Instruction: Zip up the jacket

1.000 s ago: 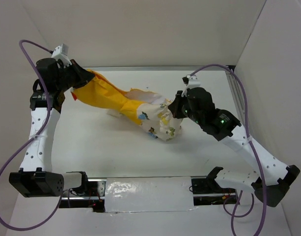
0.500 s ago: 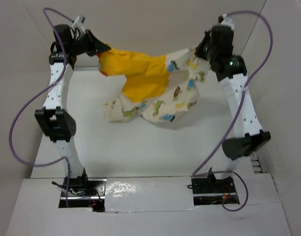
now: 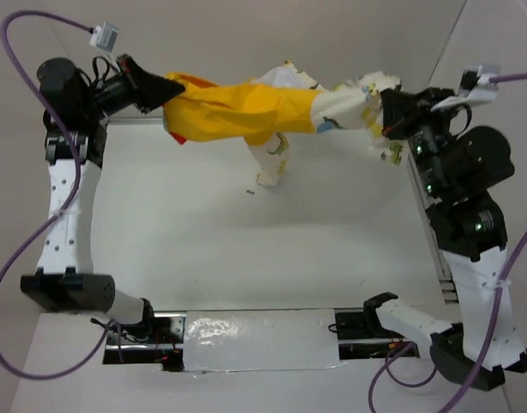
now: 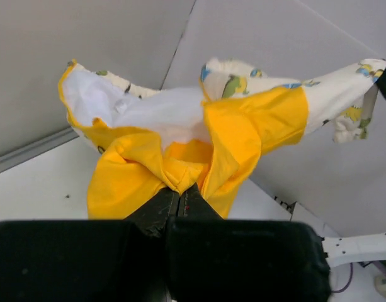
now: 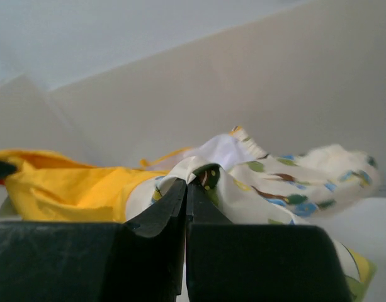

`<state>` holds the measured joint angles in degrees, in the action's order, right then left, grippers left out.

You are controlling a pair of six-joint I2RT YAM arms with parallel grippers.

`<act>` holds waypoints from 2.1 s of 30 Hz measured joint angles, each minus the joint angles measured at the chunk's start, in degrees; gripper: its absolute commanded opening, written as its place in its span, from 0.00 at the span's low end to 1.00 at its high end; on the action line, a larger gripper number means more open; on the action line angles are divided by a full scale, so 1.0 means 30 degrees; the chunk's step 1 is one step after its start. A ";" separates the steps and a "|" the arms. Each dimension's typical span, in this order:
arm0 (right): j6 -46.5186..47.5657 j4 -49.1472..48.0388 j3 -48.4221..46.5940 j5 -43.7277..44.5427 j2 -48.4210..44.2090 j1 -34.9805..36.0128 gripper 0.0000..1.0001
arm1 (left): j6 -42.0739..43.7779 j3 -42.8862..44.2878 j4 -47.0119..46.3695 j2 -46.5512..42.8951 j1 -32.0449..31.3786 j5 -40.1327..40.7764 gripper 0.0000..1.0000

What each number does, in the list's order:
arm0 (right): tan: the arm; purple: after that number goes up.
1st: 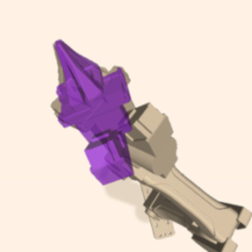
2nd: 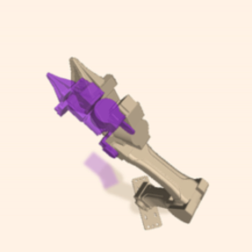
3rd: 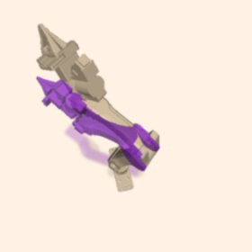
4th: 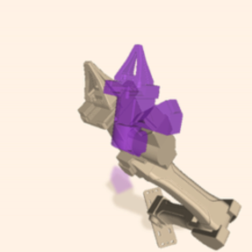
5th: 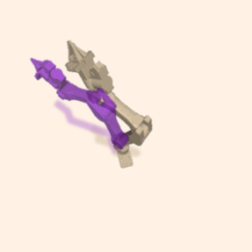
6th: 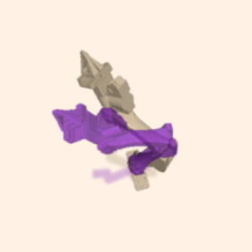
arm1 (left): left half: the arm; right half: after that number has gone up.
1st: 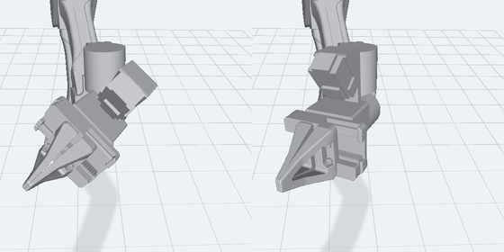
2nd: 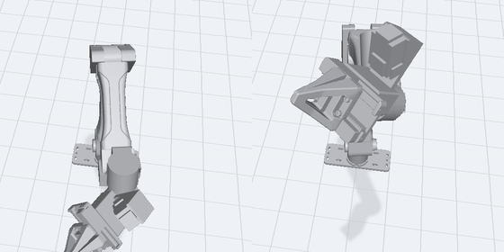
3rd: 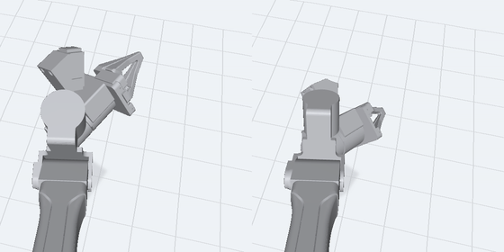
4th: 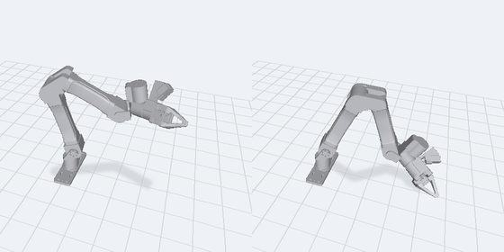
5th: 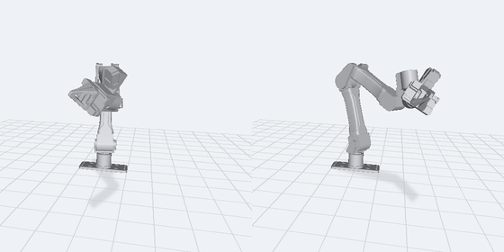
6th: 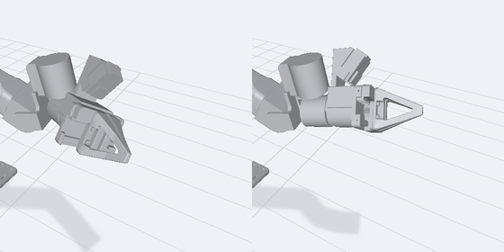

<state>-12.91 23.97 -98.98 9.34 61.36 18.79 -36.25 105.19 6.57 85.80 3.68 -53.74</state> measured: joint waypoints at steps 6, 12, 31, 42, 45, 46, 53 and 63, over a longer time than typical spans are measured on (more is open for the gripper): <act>-0.1676 -0.1712 0.9253 -0.0262 -0.0816 0.5151 0.14 | 0.1734 -0.8364 -0.0699 -0.3679 -0.0044 0.1588 0.12; -0.3293 0.1756 1.2196 0.1566 0.5712 1.3835 0.85 | 0.1690 -1.5708 0.3111 -0.3446 0.0408 0.6688 0.99; -0.6346 0.1479 1.0703 -0.0663 0.7417 0.2769 1.00 | 0.0393 -2.1602 0.1180 -0.7868 -0.1894 0.5187 0.99; -0.6987 0.1494 0.8466 -0.2433 1.5293 0.1297 1.00 | -0.0299 -1.8637 -0.1596 0.1428 -0.7533 0.5158 0.99; -0.7206 0.0947 1.0054 -0.2739 1.4972 0.1450 1.00 | -0.0481 -1.7872 -0.1654 0.3038 -0.6972 0.5748 0.99; -0.7388 0.0546 1.0550 -0.2732 1.4528 0.1559 1.00 | -0.0474 -1.7384 -0.1428 0.3745 -0.6652 0.6069 0.99; -0.8633 -0.0131 1.4950 -0.2732 1.0943 0.6207 0.99 | 0.0539 -0.8014 0.1552 1.1234 -0.5370 0.6550 0.99; -0.6178 -0.0860 0.8371 -0.5661 1.4345 1.5263 1.00 | 0.3024 0.7635 0.4692 1.9110 -0.5311 0.4845 0.99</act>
<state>-31.44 21.39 -73.87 -7.64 104.40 64.58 -27.18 128.09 20.64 143.13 -12.25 -39.20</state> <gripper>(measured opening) 0.994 0.993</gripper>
